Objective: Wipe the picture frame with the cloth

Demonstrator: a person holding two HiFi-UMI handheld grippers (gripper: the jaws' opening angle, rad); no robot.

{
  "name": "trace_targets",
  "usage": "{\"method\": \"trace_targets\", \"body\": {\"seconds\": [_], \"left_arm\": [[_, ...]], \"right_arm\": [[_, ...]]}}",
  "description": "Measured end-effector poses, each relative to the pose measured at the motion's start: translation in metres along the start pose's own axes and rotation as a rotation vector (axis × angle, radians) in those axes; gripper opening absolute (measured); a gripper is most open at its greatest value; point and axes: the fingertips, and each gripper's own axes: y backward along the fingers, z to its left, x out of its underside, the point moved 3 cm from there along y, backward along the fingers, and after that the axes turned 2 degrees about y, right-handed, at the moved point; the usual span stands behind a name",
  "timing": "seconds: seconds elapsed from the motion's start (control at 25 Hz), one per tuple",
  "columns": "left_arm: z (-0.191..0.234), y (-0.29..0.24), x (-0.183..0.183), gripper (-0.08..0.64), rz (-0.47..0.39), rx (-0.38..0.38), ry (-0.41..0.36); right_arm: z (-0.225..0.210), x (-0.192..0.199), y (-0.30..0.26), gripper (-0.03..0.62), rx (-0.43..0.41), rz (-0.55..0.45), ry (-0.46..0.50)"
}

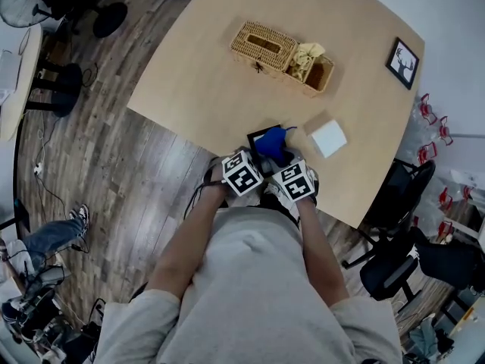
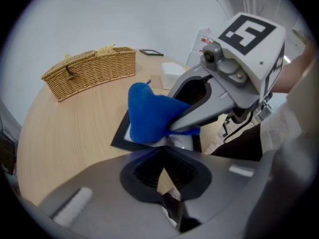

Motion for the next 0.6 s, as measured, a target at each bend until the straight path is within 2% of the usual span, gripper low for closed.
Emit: {"method": "trace_targets", "body": {"seconds": [0.32,0.6], "left_arm": [[0.001,0.002,-0.002,0.054,-0.015,-0.001,0.006],[0.000,0.003,-0.002,0.054,-0.025,0.002,0.008]], "right_arm": [[-0.004,-0.015,-0.007,0.106,-0.008,-0.003,0.012],[-0.013,-0.035,-0.018,0.106,0.022,-0.028,0.036]]}}
